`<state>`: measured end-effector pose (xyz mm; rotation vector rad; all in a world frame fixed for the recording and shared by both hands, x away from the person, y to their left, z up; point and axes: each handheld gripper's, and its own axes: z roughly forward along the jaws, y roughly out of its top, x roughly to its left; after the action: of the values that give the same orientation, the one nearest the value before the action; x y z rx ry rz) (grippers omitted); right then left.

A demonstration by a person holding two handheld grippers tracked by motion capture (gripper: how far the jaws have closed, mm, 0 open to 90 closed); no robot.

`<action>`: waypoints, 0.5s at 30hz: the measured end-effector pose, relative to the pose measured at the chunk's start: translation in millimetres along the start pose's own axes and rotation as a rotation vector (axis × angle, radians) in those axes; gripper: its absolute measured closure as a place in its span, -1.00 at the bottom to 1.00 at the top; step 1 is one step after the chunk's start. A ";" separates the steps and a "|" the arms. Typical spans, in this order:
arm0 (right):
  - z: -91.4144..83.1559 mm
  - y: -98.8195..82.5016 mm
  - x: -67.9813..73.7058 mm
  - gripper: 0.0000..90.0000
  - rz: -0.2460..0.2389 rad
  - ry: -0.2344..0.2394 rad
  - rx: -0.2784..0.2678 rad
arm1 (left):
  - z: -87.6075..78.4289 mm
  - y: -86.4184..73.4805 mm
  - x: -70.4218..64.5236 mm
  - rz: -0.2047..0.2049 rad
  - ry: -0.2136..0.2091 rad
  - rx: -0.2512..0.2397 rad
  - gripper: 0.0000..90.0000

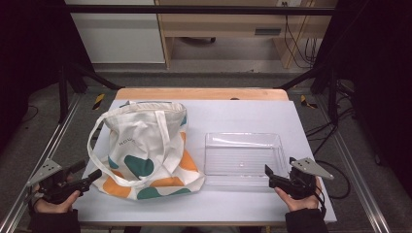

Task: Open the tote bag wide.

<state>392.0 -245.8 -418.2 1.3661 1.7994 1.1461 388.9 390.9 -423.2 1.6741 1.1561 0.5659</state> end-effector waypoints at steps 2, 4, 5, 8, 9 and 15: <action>-0.1 0.3 0.5 -0.72 -0.001 0.002 -0.002 | -1.3 0.6 0.2 -0.002 -0.002 -0.006 -0.48; -0.4 0.5 1.1 -0.71 0.000 0.002 -0.001 | -2.0 0.9 0.4 -0.001 -0.001 -0.008 -0.47; -1.2 1.3 2.2 -0.70 -0.003 0.000 -0.005 | -2.6 1.4 0.6 -0.002 -0.003 -0.010 -0.47; -2.0 3.0 4.1 -0.68 -0.005 0.003 -0.012 | -4.5 3.5 1.4 -0.006 -0.009 -0.023 -0.46; -2.2 3.6 4.8 -0.68 -0.005 0.005 -0.014 | -5.7 5.3 1.7 -0.008 -0.013 -0.031 -0.46; -4.3 7.7 9.7 -0.65 -0.008 0.022 -0.023 | -12.2 12.0 0.1 -0.007 -0.014 -0.059 -0.46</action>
<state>388.9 -237.0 -409.0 1.3368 1.8003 1.1786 384.4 395.9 -407.5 1.6204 1.1242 0.5773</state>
